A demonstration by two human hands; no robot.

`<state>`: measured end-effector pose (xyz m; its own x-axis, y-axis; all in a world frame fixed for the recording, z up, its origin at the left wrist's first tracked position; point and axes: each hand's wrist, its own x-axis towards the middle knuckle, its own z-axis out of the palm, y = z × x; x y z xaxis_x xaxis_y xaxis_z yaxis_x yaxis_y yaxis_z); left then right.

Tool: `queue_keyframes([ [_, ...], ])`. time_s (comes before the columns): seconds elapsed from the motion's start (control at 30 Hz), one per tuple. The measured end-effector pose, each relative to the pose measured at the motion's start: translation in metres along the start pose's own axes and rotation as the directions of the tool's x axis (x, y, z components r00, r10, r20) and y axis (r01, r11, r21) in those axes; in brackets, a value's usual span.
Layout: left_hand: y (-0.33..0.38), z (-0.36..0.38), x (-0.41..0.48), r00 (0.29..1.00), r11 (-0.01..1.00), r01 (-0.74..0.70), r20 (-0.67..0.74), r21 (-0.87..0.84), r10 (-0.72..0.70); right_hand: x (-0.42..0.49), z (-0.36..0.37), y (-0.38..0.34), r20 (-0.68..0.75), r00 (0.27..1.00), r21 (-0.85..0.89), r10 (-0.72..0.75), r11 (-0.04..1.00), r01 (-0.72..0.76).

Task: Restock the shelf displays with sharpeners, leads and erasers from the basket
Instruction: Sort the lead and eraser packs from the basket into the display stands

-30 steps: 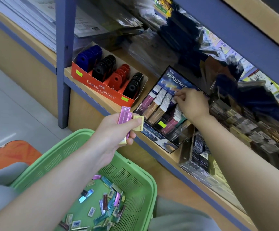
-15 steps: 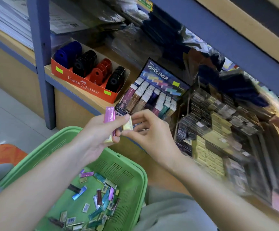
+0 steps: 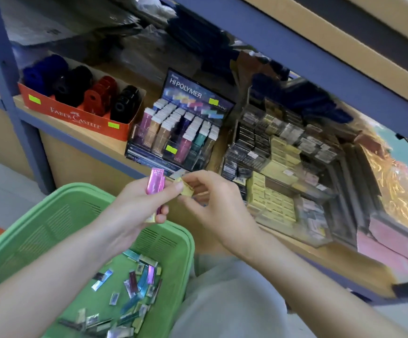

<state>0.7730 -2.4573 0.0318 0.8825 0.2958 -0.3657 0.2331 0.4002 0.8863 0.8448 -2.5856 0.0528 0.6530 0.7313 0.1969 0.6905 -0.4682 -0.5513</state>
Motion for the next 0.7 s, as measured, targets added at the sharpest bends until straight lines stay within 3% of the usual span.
queue_keyframes([
  [0.1,-0.002,0.02,-0.003,0.998,1.0,0.027,0.061,-0.016,-0.026,-0.02,-0.025,0.017,-0.098,0.995,-0.018,0.031,0.999,-0.033],
  [0.23,-0.003,0.043,-0.004,0.989,0.993,0.107,0.105,-0.04,-0.102,-0.049,-0.078,0.056,-0.234,0.947,0.025,0.221,0.975,-0.221],
  [0.33,-0.003,0.057,-0.005,0.983,0.989,0.14,0.128,-0.04,-0.134,-0.064,-0.113,0.1,-0.278,0.914,-0.103,0.297,0.937,-0.335],
  [0.5,-0.008,0.073,-0.005,0.978,0.985,0.166,0.136,-0.048,-0.158,-0.074,-0.138,0.153,-0.128,0.912,-0.329,0.39,0.851,-0.41],
  [0.7,-0.012,0.088,-0.003,0.976,0.985,0.172,0.137,-0.022,-0.168,-0.069,-0.14,0.168,0.074,0.891,-0.38,0.447,0.839,-0.39],
])
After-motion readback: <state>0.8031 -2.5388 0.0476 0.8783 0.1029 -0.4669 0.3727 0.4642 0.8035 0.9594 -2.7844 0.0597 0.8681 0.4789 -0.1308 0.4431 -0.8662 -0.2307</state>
